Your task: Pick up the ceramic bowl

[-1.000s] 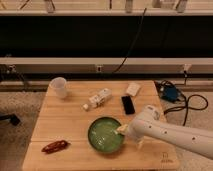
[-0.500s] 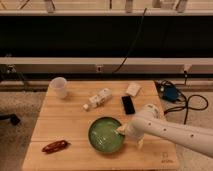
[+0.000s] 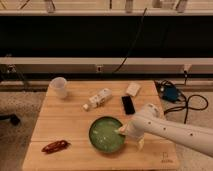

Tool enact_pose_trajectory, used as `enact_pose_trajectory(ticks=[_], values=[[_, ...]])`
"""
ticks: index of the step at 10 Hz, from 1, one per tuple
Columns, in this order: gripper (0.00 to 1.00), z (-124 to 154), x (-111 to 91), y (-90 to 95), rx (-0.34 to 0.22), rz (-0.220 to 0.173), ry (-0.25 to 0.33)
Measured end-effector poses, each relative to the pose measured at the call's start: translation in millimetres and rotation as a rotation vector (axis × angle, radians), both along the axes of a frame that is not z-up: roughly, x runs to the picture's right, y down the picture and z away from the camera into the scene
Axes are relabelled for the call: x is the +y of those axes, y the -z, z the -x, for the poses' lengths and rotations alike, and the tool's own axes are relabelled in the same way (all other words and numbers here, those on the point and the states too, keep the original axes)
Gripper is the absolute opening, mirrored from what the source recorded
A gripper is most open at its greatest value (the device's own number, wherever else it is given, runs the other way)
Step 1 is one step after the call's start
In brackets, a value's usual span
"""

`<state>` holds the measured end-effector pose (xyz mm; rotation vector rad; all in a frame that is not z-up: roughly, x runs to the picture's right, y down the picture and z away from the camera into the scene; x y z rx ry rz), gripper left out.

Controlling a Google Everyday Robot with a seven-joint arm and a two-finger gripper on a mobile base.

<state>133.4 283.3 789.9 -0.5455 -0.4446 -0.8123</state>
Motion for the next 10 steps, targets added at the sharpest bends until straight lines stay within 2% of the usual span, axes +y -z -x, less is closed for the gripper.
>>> enact_pose_trajectory(ticks=[2, 3, 5, 9, 10], values=[[0.8, -0.9, 0.2, 0.5, 0.002, 0.002, 0.001], [0.79, -1.0, 0.2, 0.7, 0.002, 0.002, 0.001], [0.65, -1.3, -0.4, 1.0, 0.002, 0.001, 0.001], [0.64, -4.4, 0.1, 1.9, 0.004, 0.012, 0.0], [0.62, -5.6, -0.9, 2.9, 0.006, 0.011, -0.001]])
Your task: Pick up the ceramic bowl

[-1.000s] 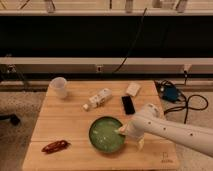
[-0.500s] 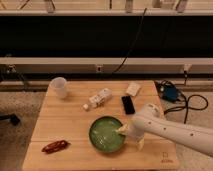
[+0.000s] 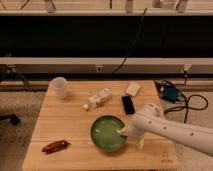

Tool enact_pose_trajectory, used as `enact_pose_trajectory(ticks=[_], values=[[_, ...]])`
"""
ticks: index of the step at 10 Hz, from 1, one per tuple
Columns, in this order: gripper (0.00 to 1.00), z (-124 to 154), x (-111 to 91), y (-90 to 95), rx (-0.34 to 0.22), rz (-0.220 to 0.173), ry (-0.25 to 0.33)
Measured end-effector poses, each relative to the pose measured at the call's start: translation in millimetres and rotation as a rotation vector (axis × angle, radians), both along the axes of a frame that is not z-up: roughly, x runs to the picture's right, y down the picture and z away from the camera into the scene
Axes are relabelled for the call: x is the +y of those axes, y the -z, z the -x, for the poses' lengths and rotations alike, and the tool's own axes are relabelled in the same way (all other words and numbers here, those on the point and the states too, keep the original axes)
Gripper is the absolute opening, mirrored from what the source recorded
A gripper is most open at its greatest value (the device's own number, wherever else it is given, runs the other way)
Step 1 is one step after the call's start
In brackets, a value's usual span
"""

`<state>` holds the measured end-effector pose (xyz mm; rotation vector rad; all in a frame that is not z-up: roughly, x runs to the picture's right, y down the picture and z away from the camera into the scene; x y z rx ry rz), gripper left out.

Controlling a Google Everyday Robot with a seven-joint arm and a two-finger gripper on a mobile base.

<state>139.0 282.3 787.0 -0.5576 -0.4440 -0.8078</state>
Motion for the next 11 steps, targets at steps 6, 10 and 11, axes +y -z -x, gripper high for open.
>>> enact_pose_trajectory(ticks=[6, 10, 11], values=[[0.06, 3.1, -3.6, 3.1, -0.007, 0.0, -0.002], [0.01, 1.7, -4.9, 3.1, -0.009, -0.005, 0.006], [0.01, 0.9, -4.8, 4.1, -0.008, -0.003, 0.007]])
